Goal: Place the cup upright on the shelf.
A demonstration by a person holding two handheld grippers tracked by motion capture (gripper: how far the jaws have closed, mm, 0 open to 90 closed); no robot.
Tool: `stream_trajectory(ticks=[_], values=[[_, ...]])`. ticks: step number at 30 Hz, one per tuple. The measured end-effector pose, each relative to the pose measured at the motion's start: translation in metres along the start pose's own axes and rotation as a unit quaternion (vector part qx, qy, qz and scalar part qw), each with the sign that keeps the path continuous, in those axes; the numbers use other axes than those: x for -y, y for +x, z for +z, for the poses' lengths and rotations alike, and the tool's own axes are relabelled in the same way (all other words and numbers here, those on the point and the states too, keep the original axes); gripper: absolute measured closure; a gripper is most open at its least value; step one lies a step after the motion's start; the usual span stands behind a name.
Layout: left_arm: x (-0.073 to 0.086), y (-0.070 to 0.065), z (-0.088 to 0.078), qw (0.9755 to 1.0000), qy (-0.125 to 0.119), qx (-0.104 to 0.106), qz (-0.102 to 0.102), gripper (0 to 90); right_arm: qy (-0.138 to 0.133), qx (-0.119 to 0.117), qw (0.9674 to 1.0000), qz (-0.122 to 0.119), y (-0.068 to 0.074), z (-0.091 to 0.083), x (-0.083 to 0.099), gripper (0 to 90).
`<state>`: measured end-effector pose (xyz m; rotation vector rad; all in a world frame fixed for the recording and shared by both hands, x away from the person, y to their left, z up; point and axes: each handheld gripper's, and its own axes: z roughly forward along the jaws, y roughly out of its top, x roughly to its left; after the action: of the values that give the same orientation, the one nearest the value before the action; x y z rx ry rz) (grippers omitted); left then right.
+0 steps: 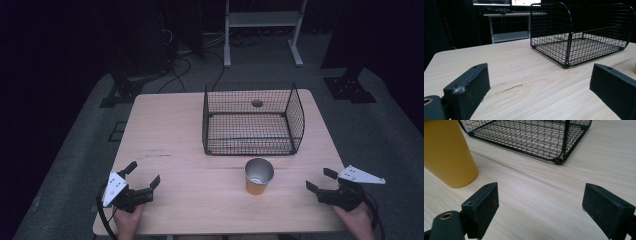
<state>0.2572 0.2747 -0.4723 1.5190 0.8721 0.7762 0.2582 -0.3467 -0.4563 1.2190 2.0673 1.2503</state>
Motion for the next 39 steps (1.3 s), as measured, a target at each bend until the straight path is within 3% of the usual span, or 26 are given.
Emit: stream_trajectory(ticks=[13,23,31,39], values=[[0.0,0.0,0.0,1.0,0.0,0.001,0.002,2.2,0.003,-0.03,0.9992,-0.026,0.032,0.002,-0.001,11.9],[-0.001,0.0,0.001,1.0,0.0,0.001,0.004,2.2,-0.002,-0.042,0.9984,-0.038,0.049,0.001,-0.002,11.5],[-0.001,0.0,0.001,1.0,-0.001,0.001,0.004,2.2,-0.002,-0.058,0.9972,-0.046,0.063,0.004,-0.003,10.3],[-0.001,0.0,0.0,1.0,-0.001,0.001,0.003,2.2,0.0,-0.077,0.9949,-0.066,0.087,0.013,-0.009,9.1]])
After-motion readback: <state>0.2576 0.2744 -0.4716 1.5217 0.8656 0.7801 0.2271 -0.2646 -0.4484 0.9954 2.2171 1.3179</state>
